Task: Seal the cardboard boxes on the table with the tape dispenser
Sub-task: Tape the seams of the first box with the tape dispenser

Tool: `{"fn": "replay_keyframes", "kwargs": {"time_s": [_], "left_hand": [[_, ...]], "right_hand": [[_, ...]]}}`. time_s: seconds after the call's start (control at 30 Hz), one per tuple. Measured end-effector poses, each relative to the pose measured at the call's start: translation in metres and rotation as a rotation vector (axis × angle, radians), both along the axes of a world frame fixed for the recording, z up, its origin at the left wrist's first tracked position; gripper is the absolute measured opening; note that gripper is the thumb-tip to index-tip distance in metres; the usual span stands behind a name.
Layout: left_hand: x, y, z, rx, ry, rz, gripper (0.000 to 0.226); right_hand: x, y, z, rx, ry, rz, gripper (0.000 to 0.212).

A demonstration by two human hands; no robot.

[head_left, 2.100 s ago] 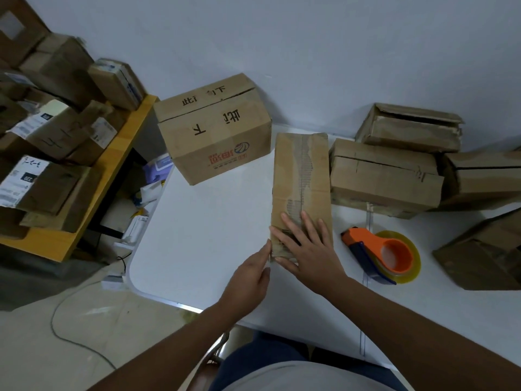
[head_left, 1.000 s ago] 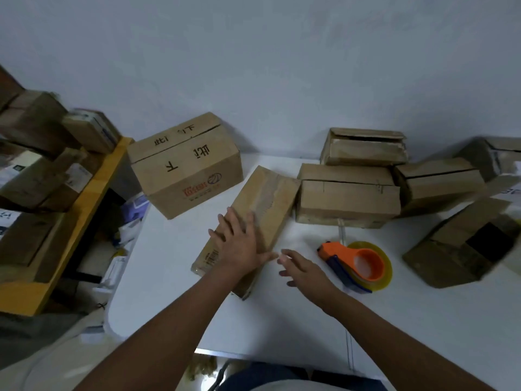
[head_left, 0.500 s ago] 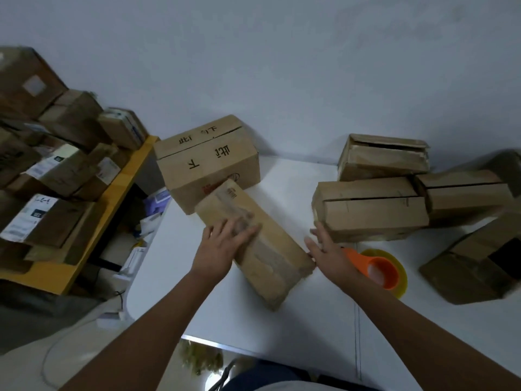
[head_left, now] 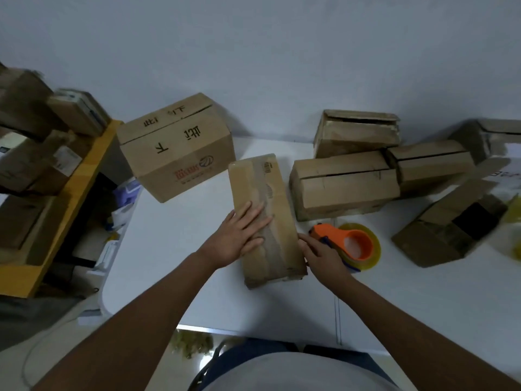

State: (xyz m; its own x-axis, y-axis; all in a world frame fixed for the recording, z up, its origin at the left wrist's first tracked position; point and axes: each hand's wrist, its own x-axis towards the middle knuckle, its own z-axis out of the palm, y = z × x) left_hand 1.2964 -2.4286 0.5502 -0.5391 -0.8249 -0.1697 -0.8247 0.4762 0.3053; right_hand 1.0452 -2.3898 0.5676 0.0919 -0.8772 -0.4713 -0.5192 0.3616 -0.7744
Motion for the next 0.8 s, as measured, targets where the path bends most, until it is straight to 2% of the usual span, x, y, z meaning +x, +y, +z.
{"fn": "replay_keyframes", "kwargs": {"time_s": [0.03,0.13,0.17,0.27,0.33,0.47,0.57,0.63,0.8], "left_hand": [[-0.003,0.002,0.001,-0.014,-0.027,0.014,0.060],[-0.017,0.034,-0.001,0.077,0.118,0.152,0.070],[-0.023,0.049,-0.005,0.104,0.109,0.167,0.076],[-0.032,0.074,-0.021,-0.009,-0.098,0.118,0.091],[-0.030,0.067,-0.023,-0.059,-0.182,0.081,0.093],[-0.020,0.035,-0.014,-0.103,-0.264,0.050,0.091],[-0.022,0.020,-0.007,-0.146,-0.252,0.068,0.089],[-0.027,0.017,-0.009,-0.175,-0.231,0.015,0.085],[-0.033,0.010,-0.017,-0.190,-0.232,-0.027,0.076]], "right_hand": [[0.000,0.001,0.000,-0.003,-0.003,-0.007,0.039],[0.000,0.005,-0.003,-0.022,-0.016,0.005,0.039],[0.001,0.008,-0.005,-0.016,-0.049,0.012,0.039],[0.003,0.016,-0.006,0.011,-0.153,0.019,0.045],[0.006,0.013,-0.003,0.008,-0.176,0.016,0.045],[0.015,-0.008,0.007,-0.006,-0.134,0.057,0.042],[0.017,-0.017,0.003,-0.032,-0.141,0.033,0.034],[0.007,-0.016,-0.006,-0.078,-0.063,-0.033,0.034],[-0.045,-0.015,-0.033,-0.245,0.351,-0.203,0.024]]}}
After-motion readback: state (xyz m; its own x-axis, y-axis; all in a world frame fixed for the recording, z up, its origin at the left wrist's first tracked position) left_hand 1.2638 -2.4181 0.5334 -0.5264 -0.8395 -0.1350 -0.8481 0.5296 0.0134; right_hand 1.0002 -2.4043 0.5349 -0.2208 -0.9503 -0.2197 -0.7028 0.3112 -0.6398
